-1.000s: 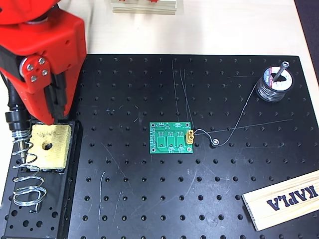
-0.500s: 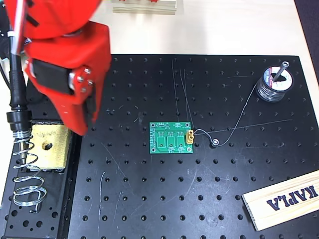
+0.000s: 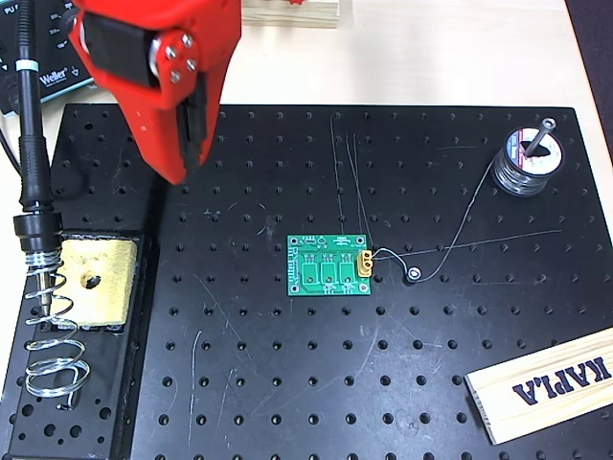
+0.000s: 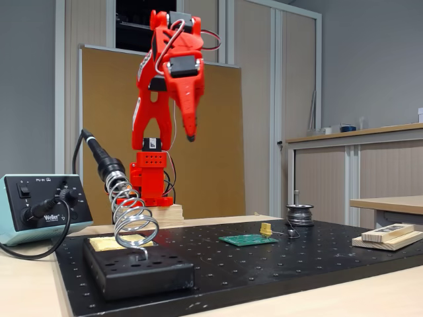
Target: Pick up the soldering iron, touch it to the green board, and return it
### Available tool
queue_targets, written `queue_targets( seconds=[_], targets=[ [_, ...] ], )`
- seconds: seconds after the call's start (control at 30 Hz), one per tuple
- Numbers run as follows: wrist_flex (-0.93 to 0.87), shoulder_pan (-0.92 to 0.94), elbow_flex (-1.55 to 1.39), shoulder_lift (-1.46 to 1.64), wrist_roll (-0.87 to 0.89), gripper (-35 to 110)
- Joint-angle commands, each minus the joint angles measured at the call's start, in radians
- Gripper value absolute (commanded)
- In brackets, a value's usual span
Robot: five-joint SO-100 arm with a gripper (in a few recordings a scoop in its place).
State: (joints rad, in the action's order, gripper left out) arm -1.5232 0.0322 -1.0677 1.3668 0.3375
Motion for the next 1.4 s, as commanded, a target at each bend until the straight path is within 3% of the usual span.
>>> queue_targets(
  seconds=[0.0,0.1,0.27,0.57,1.37],
  targets=[
    [0.058,0.066,-0.219,0.161,0.052,4],
    [0.075,0.123,-0.314,0.222,0.04,16],
    [0.123,0.225,-0.328,0.227,-0.058,21],
    [0.095,0.316,-0.172,0.121,-0.123,17],
    [0.118,0.376,-0.17,0.04,-0.14,11]
  ],
)
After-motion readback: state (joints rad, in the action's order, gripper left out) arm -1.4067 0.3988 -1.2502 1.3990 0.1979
